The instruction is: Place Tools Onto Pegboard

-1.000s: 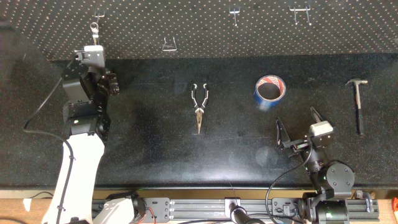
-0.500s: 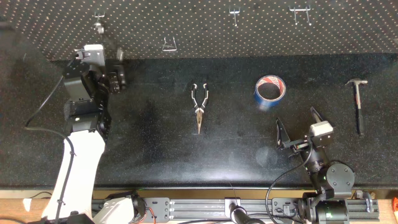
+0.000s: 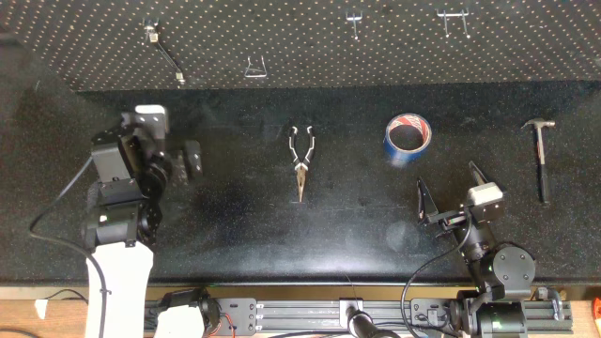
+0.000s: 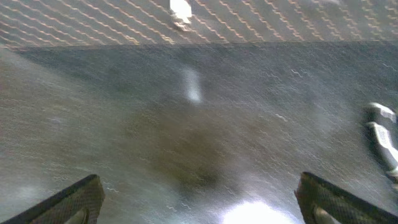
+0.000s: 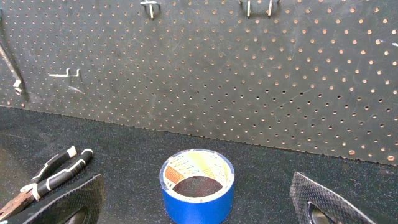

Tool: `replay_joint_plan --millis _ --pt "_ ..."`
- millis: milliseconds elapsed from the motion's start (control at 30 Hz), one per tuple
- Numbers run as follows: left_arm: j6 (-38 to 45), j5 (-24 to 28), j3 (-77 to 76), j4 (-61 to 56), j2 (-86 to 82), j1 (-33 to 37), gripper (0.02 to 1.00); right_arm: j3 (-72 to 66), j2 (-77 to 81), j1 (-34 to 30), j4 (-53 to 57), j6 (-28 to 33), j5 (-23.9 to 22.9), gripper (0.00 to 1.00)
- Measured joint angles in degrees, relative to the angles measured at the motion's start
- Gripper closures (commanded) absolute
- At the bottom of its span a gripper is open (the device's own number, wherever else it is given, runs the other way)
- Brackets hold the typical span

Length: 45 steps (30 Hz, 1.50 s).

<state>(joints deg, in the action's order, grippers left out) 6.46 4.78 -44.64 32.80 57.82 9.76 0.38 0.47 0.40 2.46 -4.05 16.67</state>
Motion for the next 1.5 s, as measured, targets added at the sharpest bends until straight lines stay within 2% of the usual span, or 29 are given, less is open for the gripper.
replay_joint_plan --millis 100,167,367,500,700,833,933,1100,1200,1333,1500 --pt "-1.42 6.36 0.02 1.09 0.00 -0.17 0.023 0.00 0.00 0.00 0.00 -0.02 0.00 0.025" --pt "-2.27 7.39 0.02 0.63 0.00 -1.68 0.023 0.00 0.00 0.00 0.00 -0.02 0.00 0.025" --pt "-3.17 5.11 0.02 -0.63 1.33 -10.32 0.023 0.00 0.00 0.00 0.00 -0.02 -0.02 0.025" --pt "-3.93 5.11 0.02 0.11 1.31 -11.52 0.023 0.00 0.00 0.00 0.00 -0.02 0.00 0.025" --pt "-5.55 1.60 0.02 -0.55 1.31 -11.85 0.023 0.00 0.00 0.00 0.00 -0.02 0.00 0.025" --pt "-10.97 2.36 0.04 -3.89 1.31 -14.32 0.020 0.00 0.00 0.00 0.00 -0.02 0.00 0.025" --pt "-14.88 -1.14 0.04 -3.87 1.31 -20.28 0.018 0.00 0.00 0.00 0.02 -0.02 0.00 0.025" --pt "-27.74 -13.70 0.04 0.55 1.44 -32.52 0.023 0.00 0.00 0.00 0.02 0.00 0.00 0.027" --pt "-36.20 -19.15 0.02 0.70 4.22 -39.54 0.023 0.00 0.00 0.00 0.02 -0.02 0.00 0.025" --pt "-44.26 -22.10 0.02 0.72 11.41 -46.27 0.023 0.00 0.00 0.00 0.00 0.00 -0.02 0.025" --pt "-47.78 -22.34 0.02 -0.26 16.50 -49.99 0.023 0.00 0.00 0.00 0.00 -0.02 0.00 0.025"
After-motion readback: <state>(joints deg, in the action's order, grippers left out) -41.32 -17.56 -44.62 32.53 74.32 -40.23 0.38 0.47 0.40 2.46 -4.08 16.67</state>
